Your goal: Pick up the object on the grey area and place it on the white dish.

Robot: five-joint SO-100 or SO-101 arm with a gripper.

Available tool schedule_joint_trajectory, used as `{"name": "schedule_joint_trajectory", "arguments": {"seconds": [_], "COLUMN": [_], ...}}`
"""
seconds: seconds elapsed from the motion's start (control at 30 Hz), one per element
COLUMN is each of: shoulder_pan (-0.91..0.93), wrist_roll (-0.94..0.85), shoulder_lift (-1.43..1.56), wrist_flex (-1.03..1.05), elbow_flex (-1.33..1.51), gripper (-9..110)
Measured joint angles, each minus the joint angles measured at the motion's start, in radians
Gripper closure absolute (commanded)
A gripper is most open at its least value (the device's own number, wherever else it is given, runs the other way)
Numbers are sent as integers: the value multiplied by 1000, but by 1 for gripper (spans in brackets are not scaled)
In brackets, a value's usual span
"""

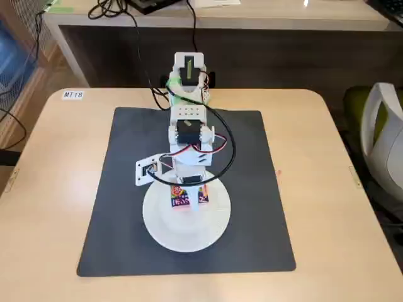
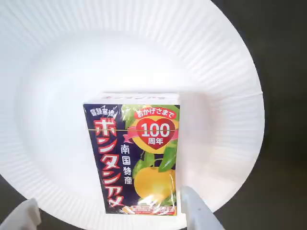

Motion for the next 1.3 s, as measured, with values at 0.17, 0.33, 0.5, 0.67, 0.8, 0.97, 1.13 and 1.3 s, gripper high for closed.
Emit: {"name": "schedule_joint_trajectory", "arguments": {"seconds": [0.17,0.33,0.5,0.67,0.8,0.97,1.13,1.3], "shoulder_pan": [3,15,18,29,57,44,55,55], "wrist_roll": [63,77,78,110,138,132,75,66], "shoulder_lift": [77,325,624,1074,1505,1833,1993,2146], "wrist_flex": [0,2,2,-120,-288,-437,-523,-594], "elbow_flex": [9,58,161,512,946,1428,1786,2046], "gripper": [101,101,101,101,102,102,102,102]}}
